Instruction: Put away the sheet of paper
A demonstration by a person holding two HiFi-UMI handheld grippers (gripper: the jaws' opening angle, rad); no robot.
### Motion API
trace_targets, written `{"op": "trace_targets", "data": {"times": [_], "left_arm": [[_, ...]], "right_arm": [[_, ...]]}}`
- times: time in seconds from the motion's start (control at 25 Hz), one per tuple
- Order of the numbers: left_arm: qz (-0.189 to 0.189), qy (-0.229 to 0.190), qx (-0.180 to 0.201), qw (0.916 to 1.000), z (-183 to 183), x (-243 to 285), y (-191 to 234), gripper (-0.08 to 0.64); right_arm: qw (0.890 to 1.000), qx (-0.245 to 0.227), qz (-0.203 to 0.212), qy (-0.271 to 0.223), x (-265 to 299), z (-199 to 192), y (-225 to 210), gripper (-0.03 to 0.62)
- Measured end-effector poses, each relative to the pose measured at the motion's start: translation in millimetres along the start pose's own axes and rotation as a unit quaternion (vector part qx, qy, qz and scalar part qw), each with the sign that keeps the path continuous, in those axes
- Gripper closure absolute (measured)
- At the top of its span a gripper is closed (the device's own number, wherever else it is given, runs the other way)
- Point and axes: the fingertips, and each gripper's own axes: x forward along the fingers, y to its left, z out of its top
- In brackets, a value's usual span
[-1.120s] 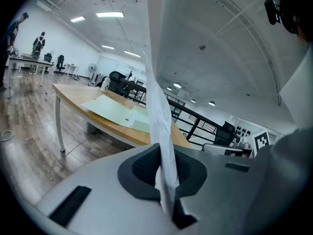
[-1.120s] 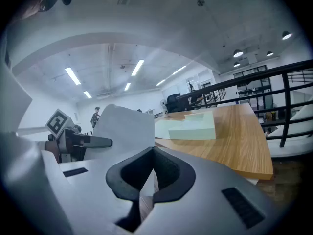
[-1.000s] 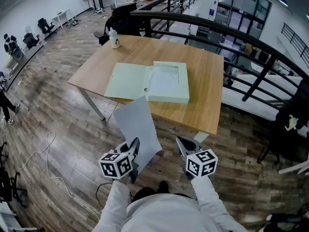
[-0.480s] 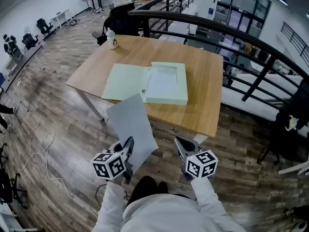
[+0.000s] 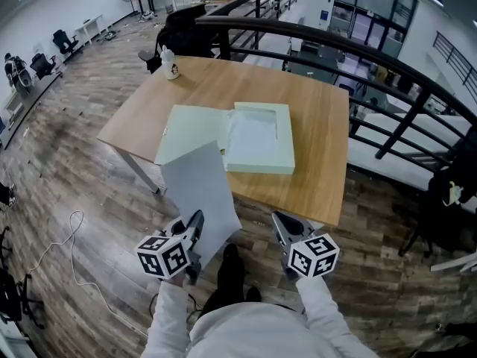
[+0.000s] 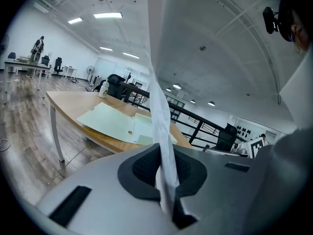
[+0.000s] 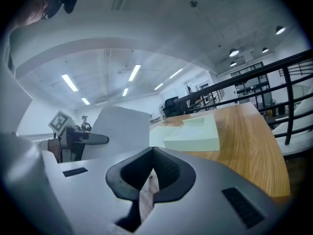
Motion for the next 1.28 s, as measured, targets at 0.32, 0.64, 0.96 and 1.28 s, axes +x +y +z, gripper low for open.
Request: {"op": "trace_targets", "data": {"times": [0.32, 0.64, 0.96, 1.28], "left_arm": [[-0.005, 0.000, 0.000, 1.0000, 54, 53, 58, 0.543], [-0.031, 0.005, 0.025, 0.9992, 115, 107, 100, 0.543], [-0.071, 0.005, 0.051, 0.9962, 164, 151, 120, 0.543], [-0.101, 0.007, 0.056, 0.9932, 181, 185, 131, 0.543]], "right_arm": [[1.000, -0.004, -0.011, -0.008, 77, 37, -27, 0.566], [0.999, 0.001, -0.034, -0.022, 145, 76, -52, 0.565], [0.997, 0.000, -0.062, -0.034, 183, 101, -67, 0.565], [0.995, 0.000, -0.090, -0.041, 203, 110, -76, 0.565]]}}
